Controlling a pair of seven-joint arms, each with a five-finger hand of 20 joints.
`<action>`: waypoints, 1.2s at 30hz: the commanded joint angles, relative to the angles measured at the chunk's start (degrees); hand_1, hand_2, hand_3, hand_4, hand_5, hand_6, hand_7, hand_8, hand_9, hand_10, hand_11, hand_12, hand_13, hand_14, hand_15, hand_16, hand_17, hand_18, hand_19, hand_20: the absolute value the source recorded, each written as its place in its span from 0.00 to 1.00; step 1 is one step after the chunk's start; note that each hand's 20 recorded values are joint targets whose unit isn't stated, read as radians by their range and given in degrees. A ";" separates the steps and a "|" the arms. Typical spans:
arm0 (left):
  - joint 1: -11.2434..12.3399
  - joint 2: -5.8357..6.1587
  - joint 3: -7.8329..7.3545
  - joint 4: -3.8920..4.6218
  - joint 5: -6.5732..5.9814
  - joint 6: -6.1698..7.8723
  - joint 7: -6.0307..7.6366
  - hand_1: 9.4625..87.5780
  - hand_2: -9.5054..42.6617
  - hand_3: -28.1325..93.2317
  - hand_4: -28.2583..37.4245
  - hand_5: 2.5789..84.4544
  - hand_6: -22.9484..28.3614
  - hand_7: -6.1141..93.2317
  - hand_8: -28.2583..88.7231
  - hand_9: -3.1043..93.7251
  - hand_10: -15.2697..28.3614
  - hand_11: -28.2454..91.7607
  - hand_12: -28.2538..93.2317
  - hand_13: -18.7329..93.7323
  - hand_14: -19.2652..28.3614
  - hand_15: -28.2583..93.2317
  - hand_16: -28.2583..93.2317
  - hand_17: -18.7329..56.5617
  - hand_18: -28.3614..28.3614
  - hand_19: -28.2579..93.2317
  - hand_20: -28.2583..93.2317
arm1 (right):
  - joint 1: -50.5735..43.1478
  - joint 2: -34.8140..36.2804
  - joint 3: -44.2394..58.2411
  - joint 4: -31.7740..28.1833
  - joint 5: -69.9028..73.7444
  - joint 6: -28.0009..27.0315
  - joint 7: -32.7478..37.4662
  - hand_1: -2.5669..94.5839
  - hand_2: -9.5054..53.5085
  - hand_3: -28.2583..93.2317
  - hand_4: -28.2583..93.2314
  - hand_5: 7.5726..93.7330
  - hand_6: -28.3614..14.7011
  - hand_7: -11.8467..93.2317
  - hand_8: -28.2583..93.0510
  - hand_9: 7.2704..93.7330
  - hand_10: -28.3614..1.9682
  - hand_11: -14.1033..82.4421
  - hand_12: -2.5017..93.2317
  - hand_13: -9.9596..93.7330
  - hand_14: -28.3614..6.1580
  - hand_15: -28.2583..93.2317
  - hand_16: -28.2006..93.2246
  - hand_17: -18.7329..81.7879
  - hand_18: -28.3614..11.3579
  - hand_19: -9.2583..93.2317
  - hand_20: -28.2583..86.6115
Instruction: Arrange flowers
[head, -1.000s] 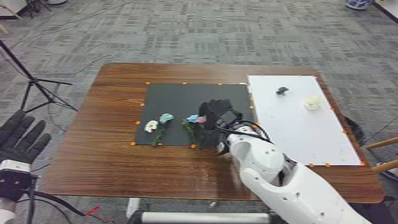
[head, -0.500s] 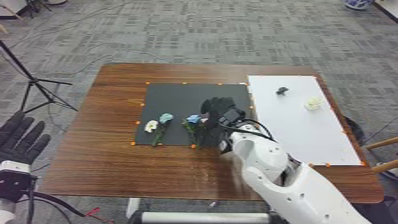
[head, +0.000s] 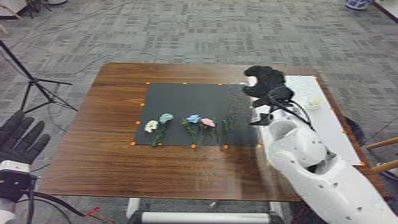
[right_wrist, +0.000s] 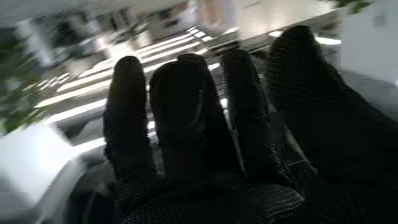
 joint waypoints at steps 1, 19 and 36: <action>1.47 -0.24 -0.85 -0.62 -0.51 0.08 0.98 0.18 0.54 0.81 0.00 0.39 0.59 0.17 0.18 0.33 0.61 0.35 0.33 0.35 0.66 0.42 0.21 0.20 0.68 0.37 0.33 | -5.53 6.92 9.55 4.55 -5.69 -6.98 7.70 0.54 0.00 0.87 0.00 0.52 0.55 0.25 0.14 0.49 0.38 0.28 0.18 0.67 0.50 0.83 0.51 0.45 0.13 0.80 0.53; 1.97 -0.40 -0.19 -0.31 -1.62 -0.59 2.65 0.18 0.54 0.81 0.00 0.39 0.59 0.17 0.18 0.33 0.61 0.35 0.33 0.35 0.66 0.42 0.21 0.20 0.68 0.37 0.33 | -4.38 6.81 9.06 11.79 -5.33 -12.30 7.13 0.66 0.00 0.83 0.00 0.42 0.57 0.24 0.13 0.36 0.50 0.27 0.12 0.66 0.57 0.81 0.56 0.44 0.14 0.81 0.54; 2.94 -0.45 0.07 -0.55 -4.04 -0.72 4.89 0.19 0.53 0.81 0.00 0.39 0.59 0.17 0.18 0.33 0.62 0.35 0.33 0.35 0.66 0.42 0.21 0.20 0.68 0.37 0.33 | 3.55 6.63 1.46 22.03 -4.41 -4.91 10.25 0.68 0.00 0.80 0.00 0.55 0.60 0.27 0.13 0.58 0.48 0.36 0.19 0.69 0.64 0.79 0.56 0.48 0.13 0.87 0.58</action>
